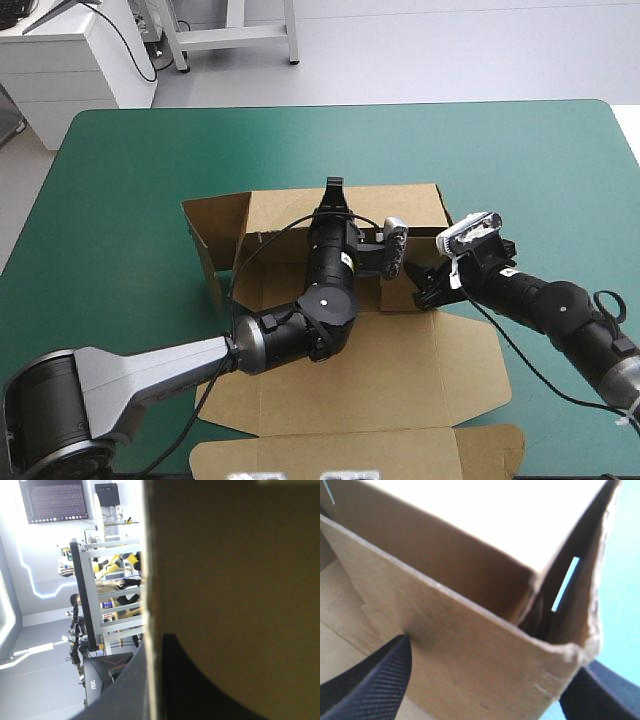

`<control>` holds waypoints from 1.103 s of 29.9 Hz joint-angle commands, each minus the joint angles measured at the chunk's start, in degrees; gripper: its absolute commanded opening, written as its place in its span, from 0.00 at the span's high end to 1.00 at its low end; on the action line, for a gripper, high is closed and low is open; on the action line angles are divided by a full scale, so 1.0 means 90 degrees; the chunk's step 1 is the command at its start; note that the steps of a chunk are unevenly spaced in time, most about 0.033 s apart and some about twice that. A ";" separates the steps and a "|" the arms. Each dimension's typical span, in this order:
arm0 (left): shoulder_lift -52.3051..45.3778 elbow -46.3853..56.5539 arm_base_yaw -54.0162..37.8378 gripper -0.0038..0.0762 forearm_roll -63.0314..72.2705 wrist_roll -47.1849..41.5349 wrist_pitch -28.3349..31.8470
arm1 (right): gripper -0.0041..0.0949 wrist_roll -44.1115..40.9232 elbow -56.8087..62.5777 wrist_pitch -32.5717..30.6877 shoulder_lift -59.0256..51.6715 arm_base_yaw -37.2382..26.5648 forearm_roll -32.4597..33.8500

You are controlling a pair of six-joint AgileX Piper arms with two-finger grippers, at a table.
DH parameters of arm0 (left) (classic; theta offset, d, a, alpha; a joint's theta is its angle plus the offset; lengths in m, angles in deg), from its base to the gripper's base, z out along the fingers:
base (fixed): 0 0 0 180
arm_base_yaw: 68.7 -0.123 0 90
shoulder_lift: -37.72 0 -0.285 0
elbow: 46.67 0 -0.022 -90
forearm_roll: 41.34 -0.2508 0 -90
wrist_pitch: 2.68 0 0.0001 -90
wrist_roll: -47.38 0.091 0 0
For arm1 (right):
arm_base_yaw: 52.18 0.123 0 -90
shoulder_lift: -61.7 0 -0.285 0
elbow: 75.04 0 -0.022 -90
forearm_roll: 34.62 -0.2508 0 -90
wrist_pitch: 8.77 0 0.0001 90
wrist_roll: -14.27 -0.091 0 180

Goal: Fold the box

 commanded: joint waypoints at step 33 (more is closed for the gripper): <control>-0.0313 -0.0160 -0.0090 0.53 -0.0540 0.0008 0.0082 | 0.98 0.0082 -0.0595 0.1617 0.0526 0.0340 -0.0498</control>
